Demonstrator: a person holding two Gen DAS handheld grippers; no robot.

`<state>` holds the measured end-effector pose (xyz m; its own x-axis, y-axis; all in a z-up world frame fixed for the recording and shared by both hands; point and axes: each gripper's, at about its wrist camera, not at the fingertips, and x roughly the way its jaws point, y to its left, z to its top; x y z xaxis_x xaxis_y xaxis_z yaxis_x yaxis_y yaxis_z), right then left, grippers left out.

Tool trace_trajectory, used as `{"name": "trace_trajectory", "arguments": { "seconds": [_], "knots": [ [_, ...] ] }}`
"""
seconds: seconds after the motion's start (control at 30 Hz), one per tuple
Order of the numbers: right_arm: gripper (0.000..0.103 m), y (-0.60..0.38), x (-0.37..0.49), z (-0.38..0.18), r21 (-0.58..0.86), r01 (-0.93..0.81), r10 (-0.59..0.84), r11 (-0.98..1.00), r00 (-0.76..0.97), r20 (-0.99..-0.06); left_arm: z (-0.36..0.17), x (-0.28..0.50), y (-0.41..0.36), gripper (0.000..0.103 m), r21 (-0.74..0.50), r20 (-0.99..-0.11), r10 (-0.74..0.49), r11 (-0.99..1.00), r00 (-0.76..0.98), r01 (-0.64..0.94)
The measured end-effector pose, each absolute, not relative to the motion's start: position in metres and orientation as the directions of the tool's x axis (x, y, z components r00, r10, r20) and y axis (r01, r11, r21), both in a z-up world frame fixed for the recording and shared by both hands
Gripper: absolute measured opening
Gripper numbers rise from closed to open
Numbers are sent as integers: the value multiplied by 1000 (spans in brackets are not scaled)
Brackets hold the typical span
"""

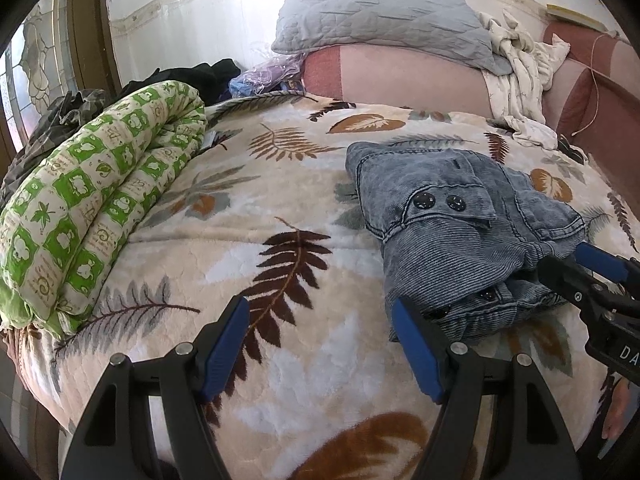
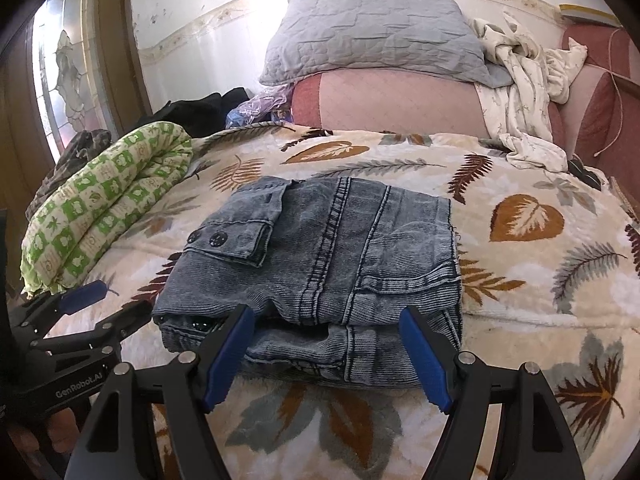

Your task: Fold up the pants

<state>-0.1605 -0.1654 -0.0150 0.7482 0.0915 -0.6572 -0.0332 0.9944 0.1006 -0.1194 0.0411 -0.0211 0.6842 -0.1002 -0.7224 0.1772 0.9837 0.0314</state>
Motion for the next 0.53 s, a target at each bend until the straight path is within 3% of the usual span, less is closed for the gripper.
{"name": "trace_trajectory", "arguments": {
  "seconds": [0.53],
  "knots": [
    [78,-166,-159,-16,108,-33,96,994,745,-660,-16,-123,39,75,-24,-701,-168,977,693,213]
  ]
}}
